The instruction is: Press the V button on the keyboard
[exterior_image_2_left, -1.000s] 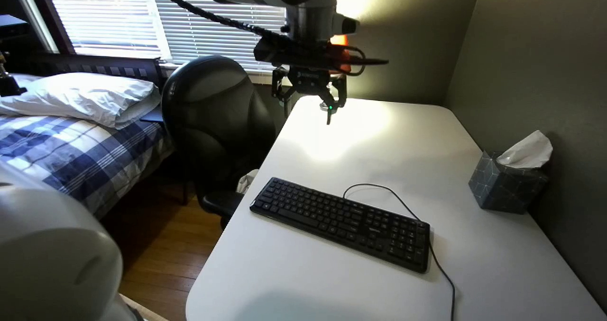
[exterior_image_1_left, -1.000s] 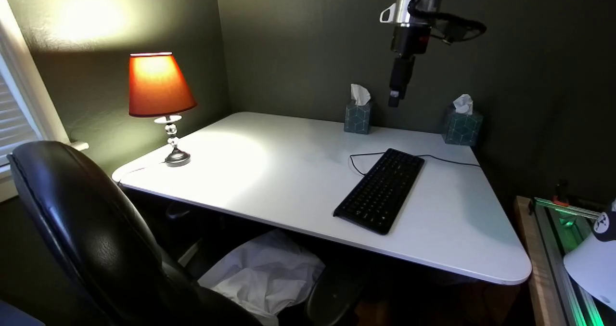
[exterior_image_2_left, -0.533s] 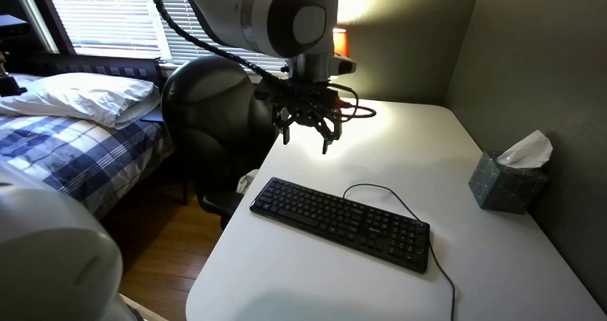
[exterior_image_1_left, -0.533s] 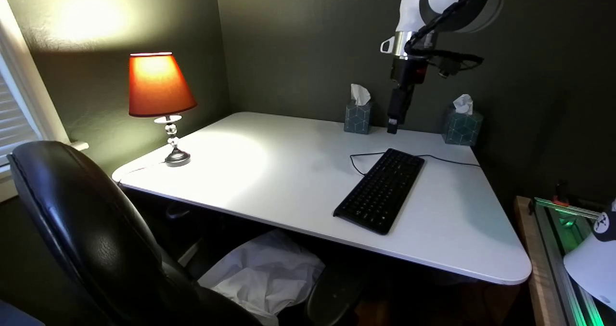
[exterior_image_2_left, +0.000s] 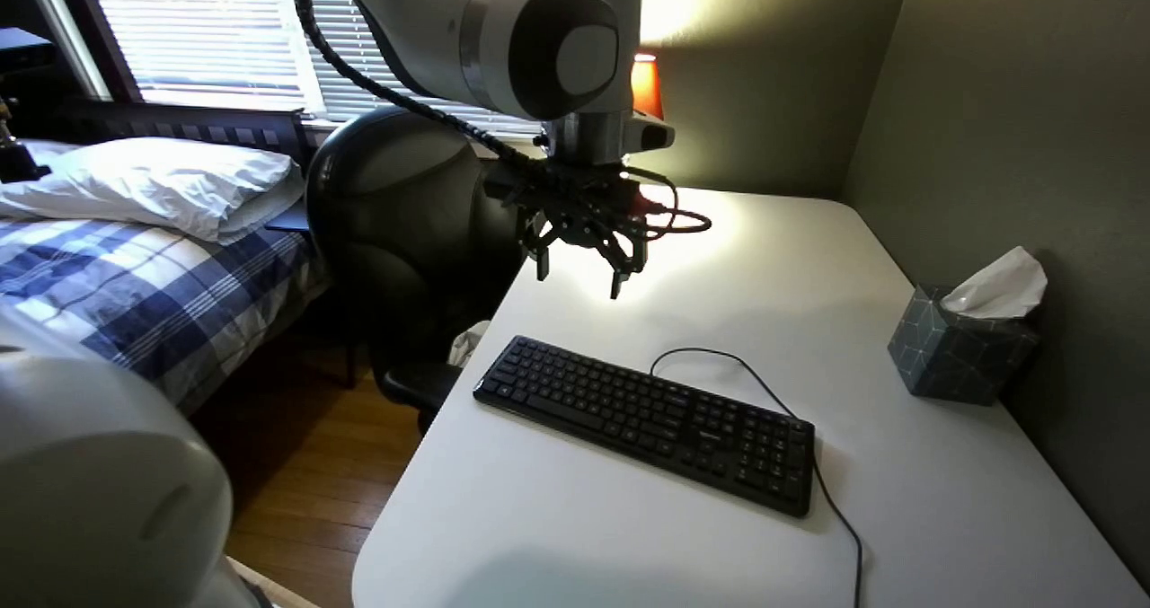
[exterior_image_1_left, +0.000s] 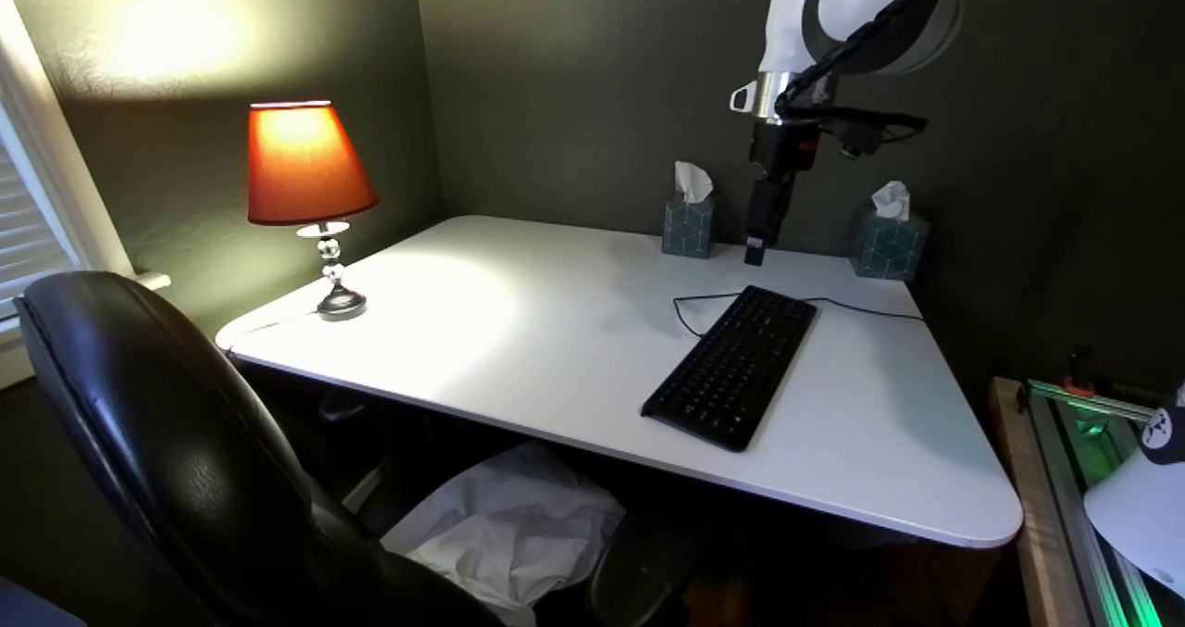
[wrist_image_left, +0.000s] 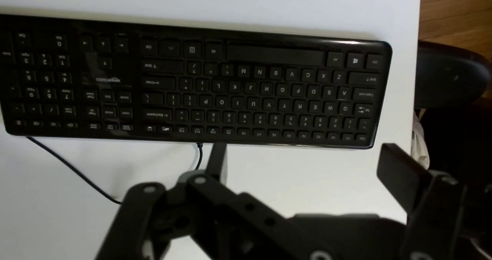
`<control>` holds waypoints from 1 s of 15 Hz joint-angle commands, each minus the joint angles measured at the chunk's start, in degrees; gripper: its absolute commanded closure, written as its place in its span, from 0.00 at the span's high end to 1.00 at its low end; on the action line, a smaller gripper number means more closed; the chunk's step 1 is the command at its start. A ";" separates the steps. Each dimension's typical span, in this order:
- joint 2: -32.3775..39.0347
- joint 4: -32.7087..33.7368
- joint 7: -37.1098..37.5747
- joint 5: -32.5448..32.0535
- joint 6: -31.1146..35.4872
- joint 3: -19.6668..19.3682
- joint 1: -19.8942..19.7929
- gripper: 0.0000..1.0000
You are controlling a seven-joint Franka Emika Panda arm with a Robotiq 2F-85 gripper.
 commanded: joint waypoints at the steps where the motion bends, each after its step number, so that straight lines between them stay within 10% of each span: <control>1: 1.77 1.40 -5.22 3.29 -5.76 -0.41 1.16 1.00; 9: 10.68 5.77 -3.02 2.57 -12.94 1.37 0.53 0.96; 10: 12.21 6.69 -3.19 2.73 -13.44 1.58 0.50 0.74; 15: 18.13 10.00 -3.04 2.81 -14.08 3.04 0.12 0.46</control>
